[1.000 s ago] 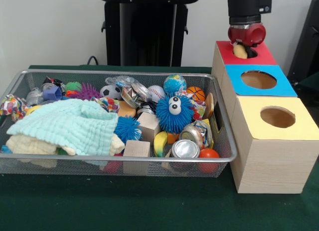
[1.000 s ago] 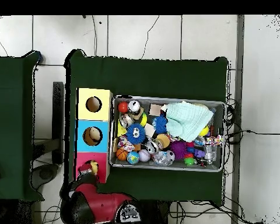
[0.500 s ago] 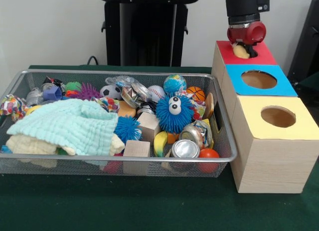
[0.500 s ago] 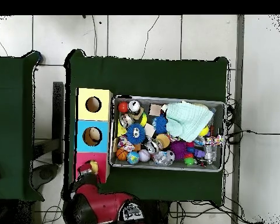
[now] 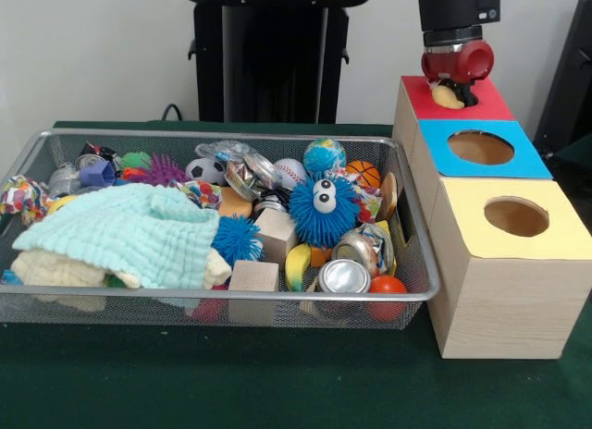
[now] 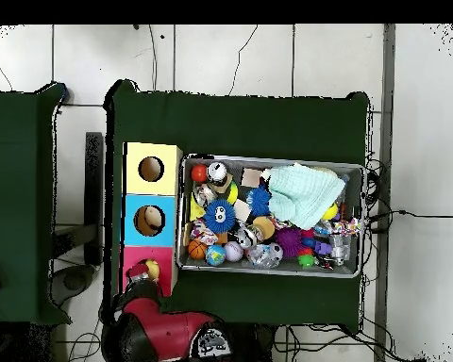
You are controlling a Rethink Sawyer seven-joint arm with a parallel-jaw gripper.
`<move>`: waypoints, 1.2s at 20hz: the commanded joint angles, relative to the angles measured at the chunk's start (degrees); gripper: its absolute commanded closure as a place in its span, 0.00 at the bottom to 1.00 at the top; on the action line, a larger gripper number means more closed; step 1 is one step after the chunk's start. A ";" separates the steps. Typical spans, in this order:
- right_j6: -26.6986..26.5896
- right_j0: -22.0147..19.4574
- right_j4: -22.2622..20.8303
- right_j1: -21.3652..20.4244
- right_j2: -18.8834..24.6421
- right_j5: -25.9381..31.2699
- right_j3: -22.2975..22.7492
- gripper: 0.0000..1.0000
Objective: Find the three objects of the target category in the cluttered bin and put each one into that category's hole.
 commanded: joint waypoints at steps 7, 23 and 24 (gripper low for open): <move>2.87 3.98 3.03 11.71 -4.33 6.77 2.01 0.00; 0.54 21.70 24.96 2.47 -15.06 27.91 0.85 0.00; -0.54 14.49 19.98 0.30 -15.66 24.37 6.03 0.00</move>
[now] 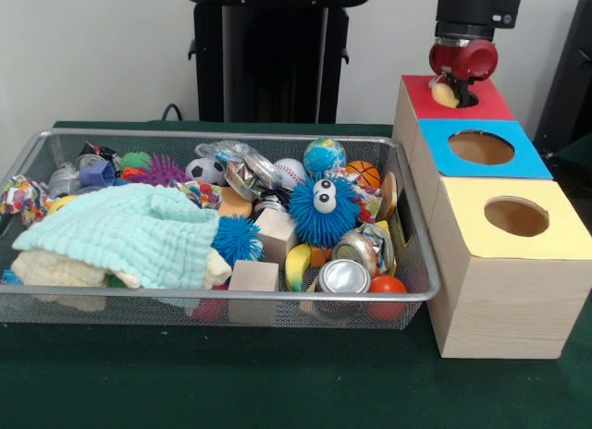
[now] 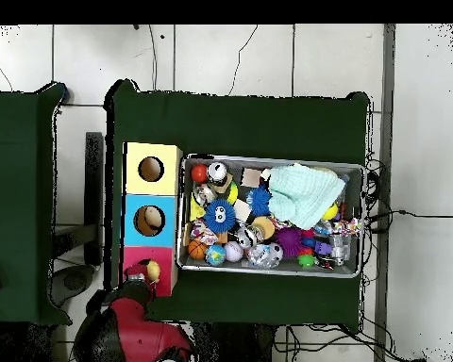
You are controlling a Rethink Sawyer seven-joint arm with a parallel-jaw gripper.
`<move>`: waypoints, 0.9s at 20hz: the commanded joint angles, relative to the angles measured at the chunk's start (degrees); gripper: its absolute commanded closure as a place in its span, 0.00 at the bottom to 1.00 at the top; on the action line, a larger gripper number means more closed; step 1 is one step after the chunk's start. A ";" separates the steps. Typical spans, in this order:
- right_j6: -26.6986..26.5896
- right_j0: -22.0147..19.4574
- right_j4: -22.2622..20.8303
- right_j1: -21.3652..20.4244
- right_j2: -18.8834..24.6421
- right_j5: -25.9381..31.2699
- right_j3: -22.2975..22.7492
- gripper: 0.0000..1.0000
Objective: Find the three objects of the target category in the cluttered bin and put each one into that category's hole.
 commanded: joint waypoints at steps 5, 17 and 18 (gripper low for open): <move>-1.33 -4.51 -1.98 -1.59 -5.39 20.49 8.68 0.00; 1.97 -7.36 -5.33 -0.72 -1.76 16.80 9.26 0.00; 2.18 -7.10 -5.25 -0.37 -1.55 16.48 9.06 0.00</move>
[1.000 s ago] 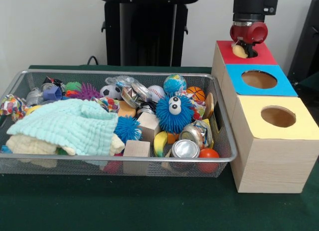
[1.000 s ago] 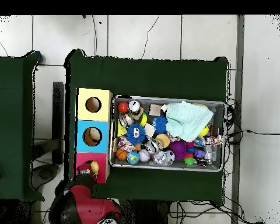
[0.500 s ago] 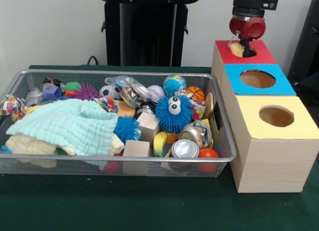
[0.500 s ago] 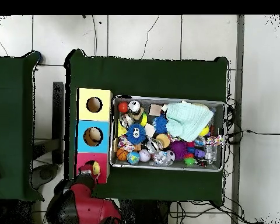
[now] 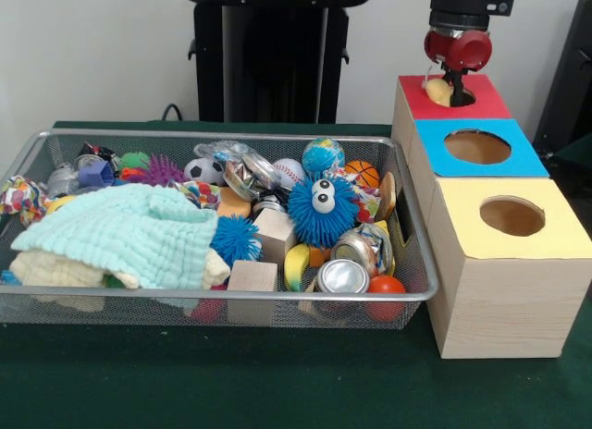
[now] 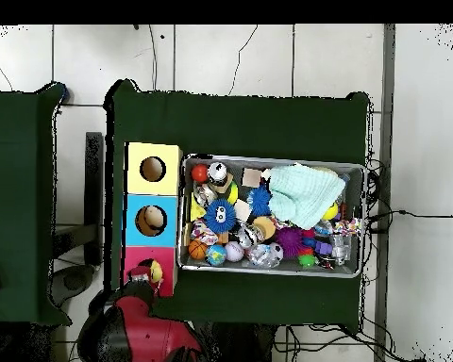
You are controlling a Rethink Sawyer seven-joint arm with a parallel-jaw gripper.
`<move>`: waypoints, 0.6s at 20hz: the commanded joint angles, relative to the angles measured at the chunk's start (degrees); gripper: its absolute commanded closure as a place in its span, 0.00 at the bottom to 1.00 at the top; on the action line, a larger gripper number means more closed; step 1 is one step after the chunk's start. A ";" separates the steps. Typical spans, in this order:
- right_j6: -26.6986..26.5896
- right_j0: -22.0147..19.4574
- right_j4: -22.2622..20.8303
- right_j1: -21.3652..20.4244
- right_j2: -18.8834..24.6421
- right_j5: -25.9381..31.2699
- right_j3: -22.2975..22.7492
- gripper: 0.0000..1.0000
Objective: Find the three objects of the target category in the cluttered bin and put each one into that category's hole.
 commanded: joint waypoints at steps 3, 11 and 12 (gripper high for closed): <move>2.73 -3.35 -1.96 3.98 -1.58 7.43 8.74 0.00; 4.95 -2.67 -1.03 6.62 0.05 4.22 8.06 0.00; 5.02 -2.76 -0.98 6.50 0.14 4.25 8.13 0.00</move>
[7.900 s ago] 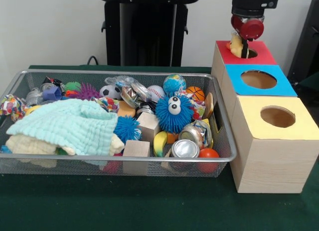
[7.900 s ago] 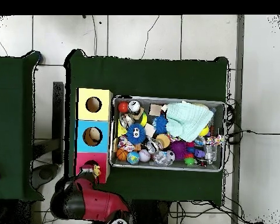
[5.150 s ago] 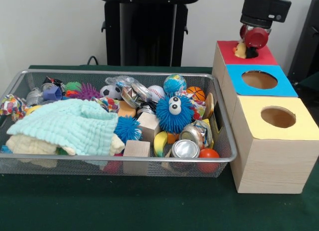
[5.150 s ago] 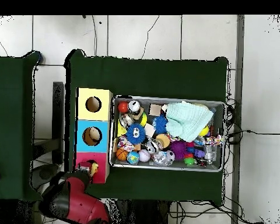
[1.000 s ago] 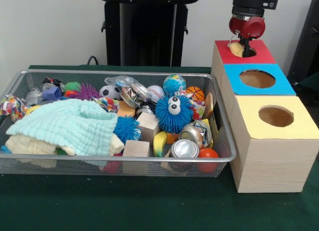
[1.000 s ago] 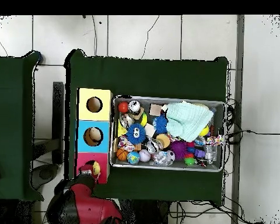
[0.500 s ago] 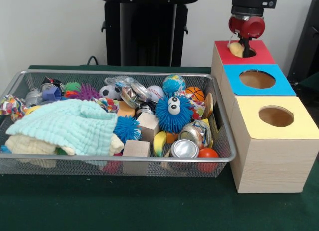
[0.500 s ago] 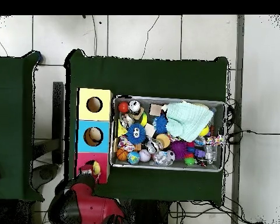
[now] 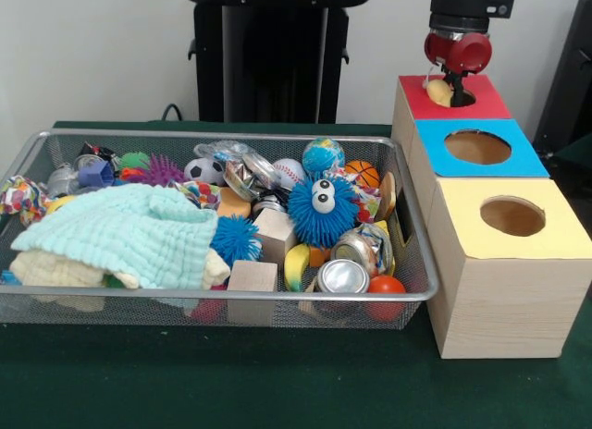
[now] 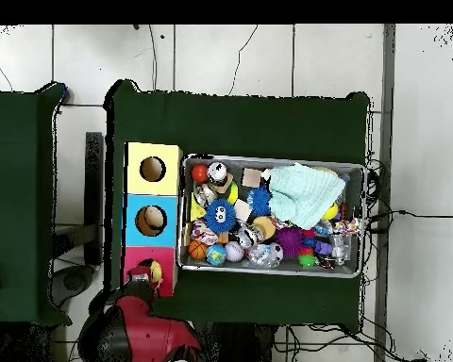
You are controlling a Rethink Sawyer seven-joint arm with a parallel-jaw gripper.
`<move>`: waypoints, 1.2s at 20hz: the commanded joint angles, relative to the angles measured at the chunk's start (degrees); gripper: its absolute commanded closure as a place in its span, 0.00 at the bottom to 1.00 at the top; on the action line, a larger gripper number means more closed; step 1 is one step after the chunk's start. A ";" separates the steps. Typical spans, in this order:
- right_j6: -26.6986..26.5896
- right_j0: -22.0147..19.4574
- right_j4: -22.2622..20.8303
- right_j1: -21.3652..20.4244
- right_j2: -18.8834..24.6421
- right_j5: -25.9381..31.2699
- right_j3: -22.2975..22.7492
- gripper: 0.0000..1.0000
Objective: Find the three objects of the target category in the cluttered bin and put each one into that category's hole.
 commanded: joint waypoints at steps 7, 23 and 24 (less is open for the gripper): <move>7.38 -3.91 -0.98 4.75 2.92 3.88 8.75 0.00; 13.36 -3.02 3.57 4.51 10.20 0.51 8.87 0.00; 13.50 -2.92 4.02 4.22 10.53 0.72 8.89 0.00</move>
